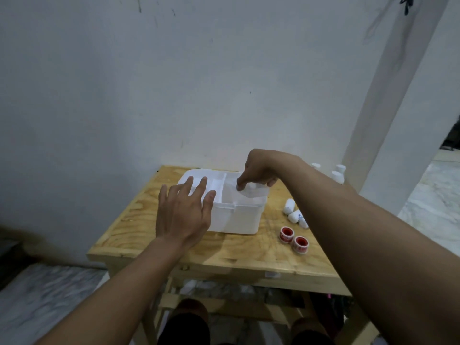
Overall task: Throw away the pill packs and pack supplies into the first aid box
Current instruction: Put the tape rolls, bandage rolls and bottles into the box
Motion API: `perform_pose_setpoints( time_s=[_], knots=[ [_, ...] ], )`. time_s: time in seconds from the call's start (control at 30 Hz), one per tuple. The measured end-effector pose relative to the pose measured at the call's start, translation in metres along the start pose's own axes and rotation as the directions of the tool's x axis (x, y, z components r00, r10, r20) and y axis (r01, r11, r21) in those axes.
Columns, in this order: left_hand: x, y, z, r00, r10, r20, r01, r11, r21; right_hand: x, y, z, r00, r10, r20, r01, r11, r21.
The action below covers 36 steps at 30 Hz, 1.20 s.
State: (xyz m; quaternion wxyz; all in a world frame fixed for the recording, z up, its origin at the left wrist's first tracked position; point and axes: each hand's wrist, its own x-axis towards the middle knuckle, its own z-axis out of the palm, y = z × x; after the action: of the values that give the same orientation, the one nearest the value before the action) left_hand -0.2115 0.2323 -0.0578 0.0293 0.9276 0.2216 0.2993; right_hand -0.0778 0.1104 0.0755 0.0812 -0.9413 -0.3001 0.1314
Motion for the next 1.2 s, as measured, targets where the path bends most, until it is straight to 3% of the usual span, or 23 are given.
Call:
perform_pose_setpoints(
  time_s=[0.23,0.67,0.83,1.2],
  knots=[
    [0.007,-0.005,0.005,0.999,0.025,0.028,-0.023,0.999,-0.048,0.012,-0.01,0.011,0.997,0.03,0.073,-0.027,0.999,-0.04],
    [0.015,-0.011,0.01,0.984,0.166,0.07,-0.162,0.985,-0.058,0.033,-0.012,0.041,0.974,0.042,0.223,0.02,0.963,-0.268],
    [0.016,-0.015,0.007,0.97,0.223,0.1,-0.221,0.975,-0.038,0.046,-0.011,0.038,0.957,0.076,0.281,0.0,0.965,-0.263],
    [0.016,-0.016,0.008,0.964,0.243,0.106,-0.242,0.97,-0.018,0.039,-0.009,0.041,0.968,0.026,0.25,0.065,0.935,-0.348]
  ],
)
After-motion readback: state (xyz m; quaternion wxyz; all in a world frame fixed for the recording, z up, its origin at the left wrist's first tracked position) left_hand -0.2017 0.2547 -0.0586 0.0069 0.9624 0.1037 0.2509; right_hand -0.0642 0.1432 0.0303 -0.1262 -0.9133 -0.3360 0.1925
